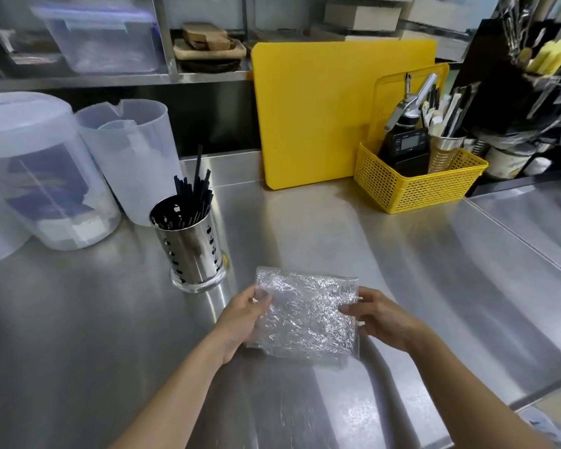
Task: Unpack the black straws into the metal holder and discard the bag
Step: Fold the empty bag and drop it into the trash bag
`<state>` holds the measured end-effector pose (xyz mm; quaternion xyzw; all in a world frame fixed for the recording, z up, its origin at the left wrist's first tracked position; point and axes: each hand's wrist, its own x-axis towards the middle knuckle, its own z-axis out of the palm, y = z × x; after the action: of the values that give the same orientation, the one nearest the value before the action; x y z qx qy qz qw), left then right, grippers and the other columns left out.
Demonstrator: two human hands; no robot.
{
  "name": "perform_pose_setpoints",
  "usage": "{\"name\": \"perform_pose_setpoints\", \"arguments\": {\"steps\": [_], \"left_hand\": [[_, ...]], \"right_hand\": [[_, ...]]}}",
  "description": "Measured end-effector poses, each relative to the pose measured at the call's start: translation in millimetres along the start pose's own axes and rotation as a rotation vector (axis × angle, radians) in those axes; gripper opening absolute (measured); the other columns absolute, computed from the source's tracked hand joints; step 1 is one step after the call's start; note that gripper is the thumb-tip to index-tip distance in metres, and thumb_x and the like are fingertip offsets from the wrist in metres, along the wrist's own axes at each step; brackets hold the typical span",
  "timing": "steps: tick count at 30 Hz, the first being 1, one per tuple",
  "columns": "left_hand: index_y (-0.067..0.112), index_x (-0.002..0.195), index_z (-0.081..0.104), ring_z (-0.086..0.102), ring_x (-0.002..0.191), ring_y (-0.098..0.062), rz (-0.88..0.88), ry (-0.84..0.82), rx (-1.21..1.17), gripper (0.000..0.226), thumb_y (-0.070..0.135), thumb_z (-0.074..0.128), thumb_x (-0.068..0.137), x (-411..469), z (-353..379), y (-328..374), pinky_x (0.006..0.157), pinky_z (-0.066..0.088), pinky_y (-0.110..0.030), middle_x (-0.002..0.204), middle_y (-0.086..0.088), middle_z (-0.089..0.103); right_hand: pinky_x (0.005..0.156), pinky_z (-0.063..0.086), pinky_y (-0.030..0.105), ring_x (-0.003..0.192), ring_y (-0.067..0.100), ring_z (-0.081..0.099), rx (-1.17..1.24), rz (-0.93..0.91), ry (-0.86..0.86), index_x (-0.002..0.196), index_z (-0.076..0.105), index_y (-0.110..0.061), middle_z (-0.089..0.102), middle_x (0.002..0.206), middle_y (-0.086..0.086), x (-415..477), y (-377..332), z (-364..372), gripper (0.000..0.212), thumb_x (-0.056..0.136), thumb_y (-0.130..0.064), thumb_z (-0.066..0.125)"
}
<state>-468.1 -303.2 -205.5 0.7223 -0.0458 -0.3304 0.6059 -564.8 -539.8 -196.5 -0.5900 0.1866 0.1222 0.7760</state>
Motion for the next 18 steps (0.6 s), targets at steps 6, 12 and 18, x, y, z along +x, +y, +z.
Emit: {"name": "perform_pose_setpoints", "arguments": {"steps": [6,12,18], "left_hand": [[0.018,0.098,0.053,0.050,0.044,-0.009,0.086,-0.060,0.122,0.014,0.030,0.047,0.095,-15.0,-1.2,-0.4,0.043,0.037,-0.022,0.064,0.003,0.051],[0.020,0.090,0.049,0.025,0.038,-0.013,0.023,-0.092,-0.186,0.015,0.006,0.045,0.093,-27.4,-12.8,-0.4,0.035,0.026,-0.018,0.051,-0.001,0.030],[0.020,0.091,0.056,0.035,0.039,-0.010,0.058,-0.143,-0.311,0.019,0.002,0.048,0.090,-37.4,-28.6,-9.1,0.039,0.035,-0.020,0.048,0.004,0.044]], "right_hand": [[0.038,0.034,0.019,0.044,0.009,0.044,-0.009,-0.036,0.078,0.081,0.063,-0.013,0.049,0.054,-0.002,-2.3,5.9,8.2,0.015,0.082,0.002,0.059],[0.043,0.048,0.025,0.056,0.017,0.061,0.091,-0.055,-0.077,0.090,0.070,-0.020,0.059,0.064,0.004,-14.1,7.9,13.9,0.029,0.075,0.004,0.062],[0.040,0.049,0.028,0.050,0.023,0.058,0.163,-0.097,-0.042,0.098,0.069,-0.009,0.061,0.063,0.013,-15.4,21.2,24.7,0.034,0.067,0.003,0.065]]}}
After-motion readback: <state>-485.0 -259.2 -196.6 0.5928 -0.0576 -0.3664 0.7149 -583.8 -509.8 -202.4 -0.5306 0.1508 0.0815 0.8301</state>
